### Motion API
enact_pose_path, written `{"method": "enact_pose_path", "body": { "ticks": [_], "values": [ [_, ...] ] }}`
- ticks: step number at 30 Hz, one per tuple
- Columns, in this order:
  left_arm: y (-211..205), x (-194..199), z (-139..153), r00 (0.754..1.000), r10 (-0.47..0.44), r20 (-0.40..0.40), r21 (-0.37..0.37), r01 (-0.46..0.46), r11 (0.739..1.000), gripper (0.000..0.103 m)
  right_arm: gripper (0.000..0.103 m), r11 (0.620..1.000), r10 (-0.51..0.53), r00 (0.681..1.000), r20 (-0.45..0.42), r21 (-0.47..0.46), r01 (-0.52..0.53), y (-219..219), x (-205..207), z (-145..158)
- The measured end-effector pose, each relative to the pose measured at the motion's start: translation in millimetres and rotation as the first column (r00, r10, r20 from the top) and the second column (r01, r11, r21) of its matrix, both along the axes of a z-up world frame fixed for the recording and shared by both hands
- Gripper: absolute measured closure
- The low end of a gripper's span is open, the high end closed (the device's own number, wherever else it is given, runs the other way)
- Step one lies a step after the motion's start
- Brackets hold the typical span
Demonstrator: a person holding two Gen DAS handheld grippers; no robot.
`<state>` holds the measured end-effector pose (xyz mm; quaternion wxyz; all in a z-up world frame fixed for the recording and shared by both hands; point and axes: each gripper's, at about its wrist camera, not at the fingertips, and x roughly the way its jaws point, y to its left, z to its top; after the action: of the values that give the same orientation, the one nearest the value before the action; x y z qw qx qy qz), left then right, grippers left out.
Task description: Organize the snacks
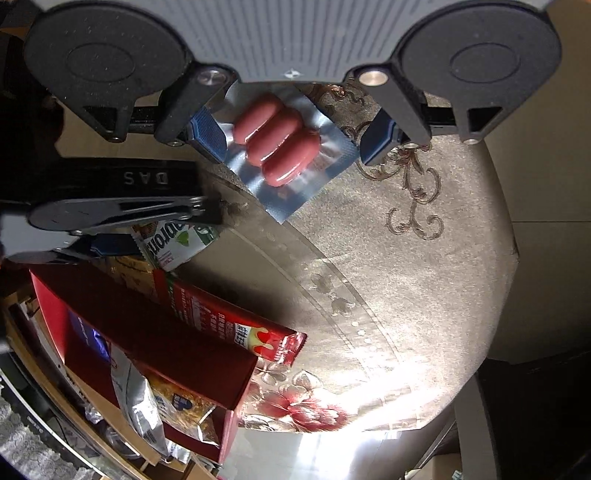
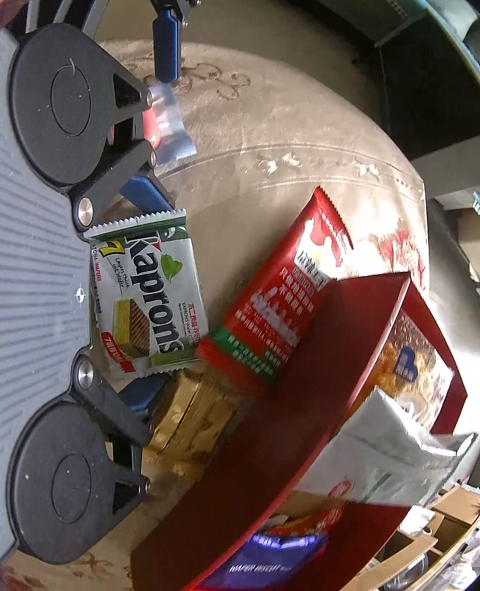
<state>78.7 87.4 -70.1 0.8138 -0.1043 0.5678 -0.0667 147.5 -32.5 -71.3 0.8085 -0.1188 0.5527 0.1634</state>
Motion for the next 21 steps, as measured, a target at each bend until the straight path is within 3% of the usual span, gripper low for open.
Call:
{"method": "enact_pose_path", "body": {
  "ticks": [3, 11, 19, 21],
  "values": [
    [-5.2, -0.1, -0.1, 1.0, -0.02, -0.002, -0.001, 0.02, 1.0, 0.026, 0.026, 1.0, -0.014, 1.0, 0.004, 0.002, 0.014, -11.5, -12.5, 7.1],
    [-11.7, -0.6, 3.5, 0.998, -0.055, 0.007, -0.014, 0.055, 0.998, 0.026, 0.028, 0.995, -0.097, 0.995, -0.017, -0.022, 0.097, -58.0, -59.2, 7.7],
    [-14.9, -9.3, 0.1, 0.998, 0.061, -0.032, -0.028, -0.062, 0.998, 0.026, 0.028, 0.987, -0.159, 0.987, 0.014, -0.008, 0.159, -82.1, -64.9, 10.8],
    [-22.8, -4.9, 1.2, 0.998, 0.046, -0.029, -0.018, -0.047, 0.999, 0.025, 0.028, 0.988, -0.152, 0.988, 0.023, 0.01, 0.152, -84.4, -65.5, 14.3]
  ]
}}
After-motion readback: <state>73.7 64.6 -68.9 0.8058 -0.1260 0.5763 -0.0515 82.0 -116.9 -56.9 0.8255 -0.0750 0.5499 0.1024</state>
